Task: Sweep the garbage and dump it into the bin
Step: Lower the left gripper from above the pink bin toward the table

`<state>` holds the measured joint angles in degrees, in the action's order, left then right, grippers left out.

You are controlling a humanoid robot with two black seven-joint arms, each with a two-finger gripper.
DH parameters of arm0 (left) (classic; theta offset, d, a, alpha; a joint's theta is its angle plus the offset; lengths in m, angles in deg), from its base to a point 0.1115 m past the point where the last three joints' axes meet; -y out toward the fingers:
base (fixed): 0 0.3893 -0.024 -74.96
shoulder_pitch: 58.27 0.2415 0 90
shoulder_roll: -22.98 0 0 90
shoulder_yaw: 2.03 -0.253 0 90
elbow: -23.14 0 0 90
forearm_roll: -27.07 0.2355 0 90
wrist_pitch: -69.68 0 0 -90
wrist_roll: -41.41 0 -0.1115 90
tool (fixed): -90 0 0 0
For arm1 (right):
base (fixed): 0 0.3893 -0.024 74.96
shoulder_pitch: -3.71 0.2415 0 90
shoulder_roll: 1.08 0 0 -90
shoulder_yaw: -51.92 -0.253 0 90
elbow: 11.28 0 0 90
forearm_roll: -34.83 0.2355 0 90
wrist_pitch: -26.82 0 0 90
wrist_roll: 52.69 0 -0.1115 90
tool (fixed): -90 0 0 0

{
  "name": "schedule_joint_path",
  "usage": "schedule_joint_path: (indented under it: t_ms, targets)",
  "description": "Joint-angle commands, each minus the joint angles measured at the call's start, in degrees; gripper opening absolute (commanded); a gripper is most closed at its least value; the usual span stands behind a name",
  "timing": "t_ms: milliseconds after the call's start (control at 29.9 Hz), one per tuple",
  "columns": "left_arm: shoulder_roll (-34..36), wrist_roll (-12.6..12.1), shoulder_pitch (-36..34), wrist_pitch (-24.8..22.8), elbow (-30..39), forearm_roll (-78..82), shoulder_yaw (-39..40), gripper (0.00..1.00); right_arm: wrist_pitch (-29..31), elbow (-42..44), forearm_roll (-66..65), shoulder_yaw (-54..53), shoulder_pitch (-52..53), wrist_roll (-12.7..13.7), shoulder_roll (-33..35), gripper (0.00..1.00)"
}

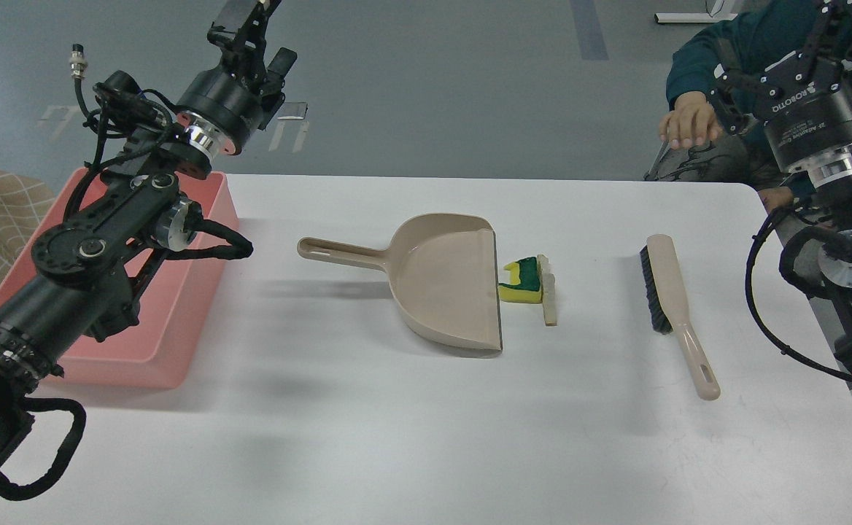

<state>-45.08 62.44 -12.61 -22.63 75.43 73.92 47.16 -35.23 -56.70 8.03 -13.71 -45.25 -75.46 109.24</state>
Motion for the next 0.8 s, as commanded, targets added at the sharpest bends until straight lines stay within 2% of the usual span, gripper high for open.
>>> schedule_joint_path:
  t_ms: [0, 234, 434, 601, 768]
  targets:
    - [0.03, 0.07, -0.04, 0.21, 0.09, 0.08, -0.33, 0.98, 0.04, 0.34, -0.09, 0.16, 0.27, 0.00, 0.25, 1.00]
    - [-0.06, 0.07, -0.22, -1.29, 0.01, -0.62, 0.11, 0.98, 0.04, 0.34, -0.18, 0.16, 0.53, 0.09, 4.99, 1.00]
    - [-0.06, -0.11, -0.04, -6.91, -0.52, -8.61, -0.59, 0.98, 0.04, 0.34, -0.18, 0.25, 0.88, 0.09, 6.49, 1.00]
    - [-0.06, 0.07, -0.04, -6.83, -0.61, -9.41, -1.03, 0.98, 0.04, 0.95, -1.85, 2.17, 0.97, 1.67, 7.98, 1.00]
    - [-0.41, 0.15, 0.22, -5.08, -0.70, -9.41, -0.86, 0.98, 0.04, 0.43, -1.76, 3.59, 0.89, 1.76, 7.90, 1.00]
